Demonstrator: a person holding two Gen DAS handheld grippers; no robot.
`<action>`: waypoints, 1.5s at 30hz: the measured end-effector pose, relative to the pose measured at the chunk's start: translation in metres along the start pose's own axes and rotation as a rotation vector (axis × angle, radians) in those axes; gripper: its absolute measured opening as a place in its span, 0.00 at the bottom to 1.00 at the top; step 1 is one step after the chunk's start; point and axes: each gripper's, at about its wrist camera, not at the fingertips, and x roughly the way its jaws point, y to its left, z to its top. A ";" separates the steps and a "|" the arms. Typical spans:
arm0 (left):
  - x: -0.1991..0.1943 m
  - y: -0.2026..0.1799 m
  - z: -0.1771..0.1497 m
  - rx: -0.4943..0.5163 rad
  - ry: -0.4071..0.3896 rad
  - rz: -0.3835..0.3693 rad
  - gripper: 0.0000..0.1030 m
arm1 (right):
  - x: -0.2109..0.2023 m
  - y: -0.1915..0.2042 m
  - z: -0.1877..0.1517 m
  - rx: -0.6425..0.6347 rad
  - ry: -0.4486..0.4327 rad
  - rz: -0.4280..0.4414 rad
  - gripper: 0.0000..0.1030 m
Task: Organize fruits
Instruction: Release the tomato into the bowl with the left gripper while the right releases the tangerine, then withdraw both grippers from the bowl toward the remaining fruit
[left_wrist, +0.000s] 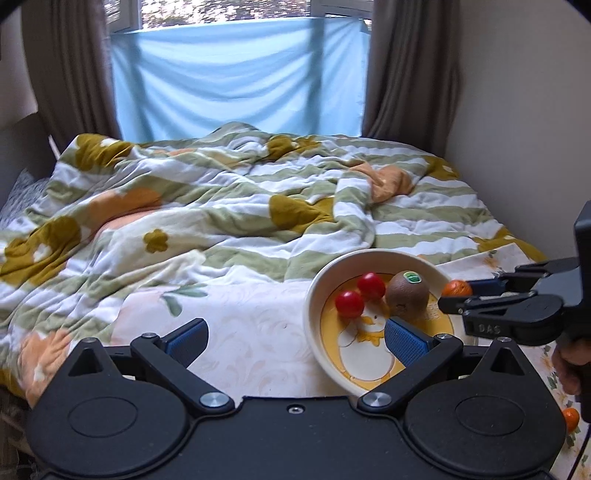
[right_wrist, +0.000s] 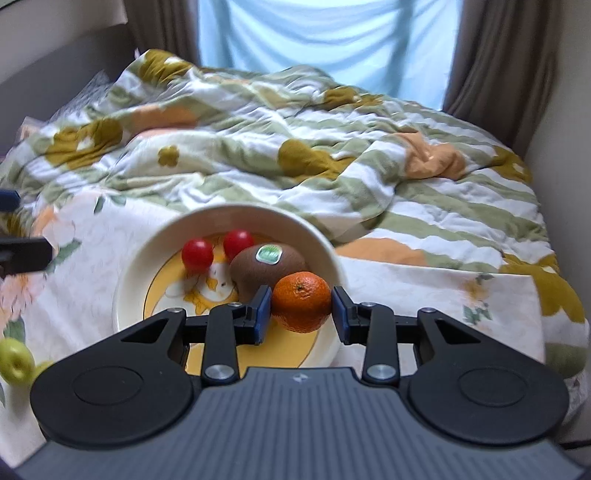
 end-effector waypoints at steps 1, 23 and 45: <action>0.000 0.001 -0.002 -0.008 0.001 0.004 1.00 | 0.005 0.001 -0.002 -0.011 0.006 0.004 0.49; -0.018 0.002 -0.013 -0.096 0.000 0.048 1.00 | 0.004 0.010 -0.014 -0.109 -0.038 0.011 1.00; -0.117 -0.007 -0.024 -0.120 -0.178 0.088 1.00 | -0.119 0.006 -0.020 -0.020 -0.141 0.045 1.00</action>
